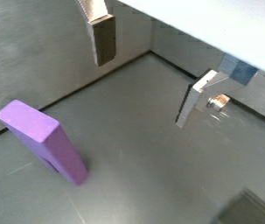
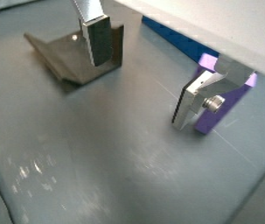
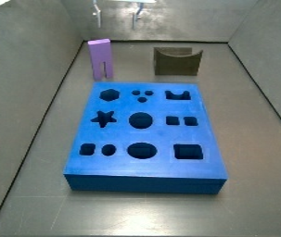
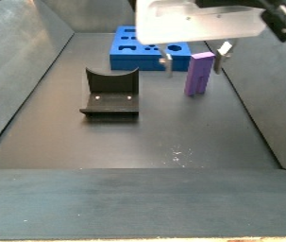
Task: Pick up the double-square object. Move to above the board. Insert the double-square object.
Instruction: Pick up the double-square object.
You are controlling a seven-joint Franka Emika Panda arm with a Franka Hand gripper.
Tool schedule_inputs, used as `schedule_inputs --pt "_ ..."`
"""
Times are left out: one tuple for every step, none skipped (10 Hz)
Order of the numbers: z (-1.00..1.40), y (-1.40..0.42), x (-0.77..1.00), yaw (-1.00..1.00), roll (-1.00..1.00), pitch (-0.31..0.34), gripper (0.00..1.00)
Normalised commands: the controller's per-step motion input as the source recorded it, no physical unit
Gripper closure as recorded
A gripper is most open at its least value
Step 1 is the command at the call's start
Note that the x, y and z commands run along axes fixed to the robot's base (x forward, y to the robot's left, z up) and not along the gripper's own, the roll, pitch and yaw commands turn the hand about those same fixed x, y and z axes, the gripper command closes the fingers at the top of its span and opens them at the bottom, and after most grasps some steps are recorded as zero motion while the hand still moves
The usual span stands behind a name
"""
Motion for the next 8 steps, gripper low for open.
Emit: schedule_inputs --pt "-0.13 -0.09 -0.36 0.45 0.0 0.0 0.0" --pt "-0.15 -0.13 -0.33 0.47 0.0 -0.023 0.0" --pt "-0.15 -0.21 -0.21 0.44 -0.08 -0.117 0.0" --pt "-0.13 -0.22 -0.24 0.4 -0.15 -0.177 0.0" --pt "-0.13 -0.21 -0.27 0.38 -0.15 -0.151 0.0" --pt "-0.12 -0.2 -0.29 0.35 -0.17 -0.169 0.0" --pt "-0.12 -0.19 -0.31 0.33 -0.18 -0.18 0.0" --pt "-0.13 -0.2 -0.32 0.34 -0.19 -0.163 0.0"
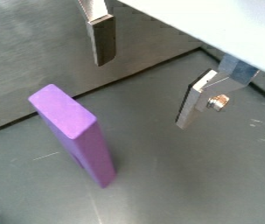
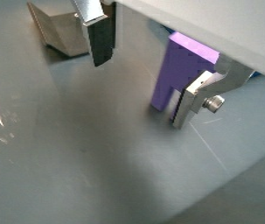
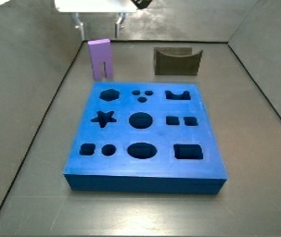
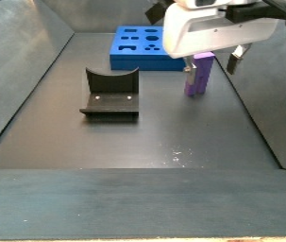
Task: Pick up the double-square object. Move to above the board. Insert the double-square object.
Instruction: Pick up the double-square object.
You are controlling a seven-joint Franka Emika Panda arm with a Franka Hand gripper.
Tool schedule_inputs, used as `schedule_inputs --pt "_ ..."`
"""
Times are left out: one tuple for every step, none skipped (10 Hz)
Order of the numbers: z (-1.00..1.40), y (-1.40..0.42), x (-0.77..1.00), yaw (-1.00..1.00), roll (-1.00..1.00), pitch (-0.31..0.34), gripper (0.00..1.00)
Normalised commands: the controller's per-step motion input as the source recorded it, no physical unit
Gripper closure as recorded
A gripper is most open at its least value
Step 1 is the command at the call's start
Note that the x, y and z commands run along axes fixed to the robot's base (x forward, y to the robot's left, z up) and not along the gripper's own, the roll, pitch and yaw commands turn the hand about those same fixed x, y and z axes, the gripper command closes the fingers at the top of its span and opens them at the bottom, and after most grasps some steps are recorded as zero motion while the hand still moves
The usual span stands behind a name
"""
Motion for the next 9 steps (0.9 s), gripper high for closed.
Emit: schedule_inputs --pt "-0.13 -0.22 -0.31 0.35 -0.2 -0.16 0.0" --pt "-0.09 -0.24 -0.25 0.34 -0.22 -0.169 0.0" --pt "-0.06 -0.26 -0.2 0.29 -0.22 -0.223 0.0" --pt "-0.03 -0.25 -0.14 0.21 -0.21 -0.246 0.0" --pt "-0.02 -0.25 -0.1 0.16 -0.24 -0.294 0.0" --pt "-0.01 -0.24 -0.08 0.14 -0.25 -0.326 0.0" --pt "-0.01 -0.24 -0.08 0.13 -0.26 -0.371 0.0" --pt "-0.02 -0.25 -0.06 0.13 -0.25 -0.377 0.0" --pt "-0.02 -0.25 -0.05 0.13 -0.25 -0.389 0.0"
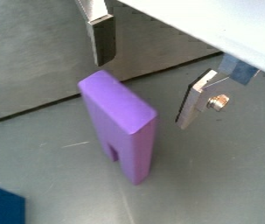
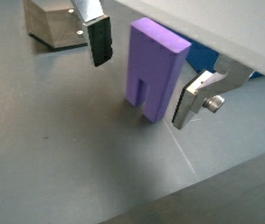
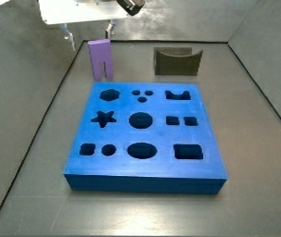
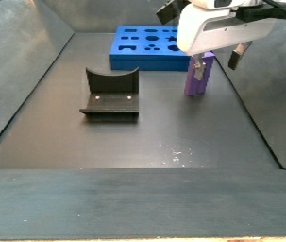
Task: Pick up the double-square object. Move to above the board. Insert the double-square object.
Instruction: Pick up the double-square object.
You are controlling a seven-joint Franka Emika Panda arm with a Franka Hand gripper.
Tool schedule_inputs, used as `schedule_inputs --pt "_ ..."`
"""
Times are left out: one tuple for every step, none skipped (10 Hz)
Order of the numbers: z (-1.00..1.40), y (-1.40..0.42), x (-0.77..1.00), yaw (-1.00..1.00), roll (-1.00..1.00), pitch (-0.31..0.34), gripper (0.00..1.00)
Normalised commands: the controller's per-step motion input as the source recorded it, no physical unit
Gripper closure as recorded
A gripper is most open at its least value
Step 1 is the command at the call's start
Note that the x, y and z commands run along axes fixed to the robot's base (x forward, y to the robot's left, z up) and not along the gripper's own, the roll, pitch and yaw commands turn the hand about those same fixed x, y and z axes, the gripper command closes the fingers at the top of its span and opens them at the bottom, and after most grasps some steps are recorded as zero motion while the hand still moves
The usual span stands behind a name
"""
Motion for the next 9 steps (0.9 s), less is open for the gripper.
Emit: schedule_inputs --pt "-0.01 -0.25 -0.05 0.13 -0.26 -0.397 0.0" --pt "-0.01 -0.25 -0.05 0.13 -0.27 -0.414 0.0" --pt "0.0 -0.25 -0.03 0.13 -0.27 -0.417 0.0" --pt "0.0 -0.23 0.0 0.14 -0.28 -0.449 0.0" --pt "0.0 -0.17 0.0 0.14 -0.3 -0.483 0.0" --pt "0.0 -0.09 0.0 0.18 -0.32 -0.503 0.0" --pt "0.0 -0.01 0.0 0.15 -0.19 -0.489 0.0" --pt "0.0 0.0 0.0 0.0 -0.06 -0.354 0.0" --pt "0.0 0.0 0.07 0.01 -0.21 -0.446 0.0"
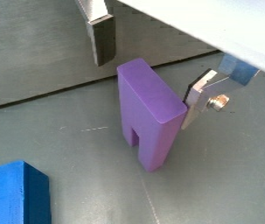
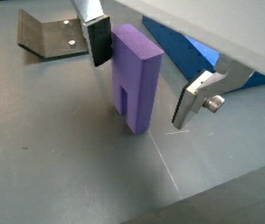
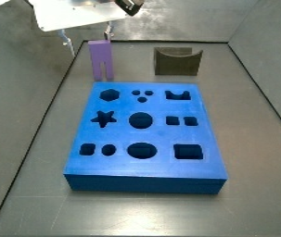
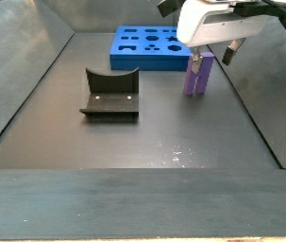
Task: Pick up the double-square object. Move to above the board. Insert the double-square object.
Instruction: Pick up the double-square object.
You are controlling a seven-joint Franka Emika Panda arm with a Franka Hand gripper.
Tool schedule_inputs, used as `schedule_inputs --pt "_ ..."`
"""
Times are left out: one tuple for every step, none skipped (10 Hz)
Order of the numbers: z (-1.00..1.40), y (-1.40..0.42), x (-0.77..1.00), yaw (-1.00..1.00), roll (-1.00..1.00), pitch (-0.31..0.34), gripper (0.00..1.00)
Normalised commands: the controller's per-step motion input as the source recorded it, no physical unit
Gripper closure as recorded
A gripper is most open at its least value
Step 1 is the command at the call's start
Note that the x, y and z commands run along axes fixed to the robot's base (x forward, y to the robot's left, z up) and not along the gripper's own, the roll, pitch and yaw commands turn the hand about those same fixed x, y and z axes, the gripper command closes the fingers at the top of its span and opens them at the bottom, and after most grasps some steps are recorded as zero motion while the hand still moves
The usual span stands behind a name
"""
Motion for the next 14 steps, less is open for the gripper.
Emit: schedule_inputs --pt "-0.01 -0.01 0.08 0.0 -0.23 -0.566 0.0" --pt "-0.06 0.0 0.23 -0.09 -0.16 -0.477 0.0" --pt "-0.05 0.0 0.22 -0.17 -0.15 -0.457 0.0" --pt "-0.01 0.0 0.27 -0.15 -0.16 -0.349 0.0" --pt "-0.01 0.0 0.38 -0.11 -0.2 -0.32 0.0" --pt "-0.02 0.0 0.21 -0.12 -0.25 -0.457 0.0" --pt "-0.05 0.0 0.09 -0.14 -0.14 -0.463 0.0" --pt "-0.09 0.0 0.01 -0.19 -0.03 -0.36 0.0" --pt "-0.17 0.0 0.0 -0.24 0.0 -0.243 0.0" --pt "-0.04 0.0 -0.05 -0.27 0.0 -0.129 0.0" --pt "0.0 0.0 0.0 0.0 0.0 0.0 1.0" --pt "0.0 0.0 0.0 0.0 0.0 0.0 1.0" --pt "0.0 0.0 0.0 0.0 0.0 0.0 1.0" --pt "0.0 0.0 0.0 0.0 0.0 0.0 1.0"
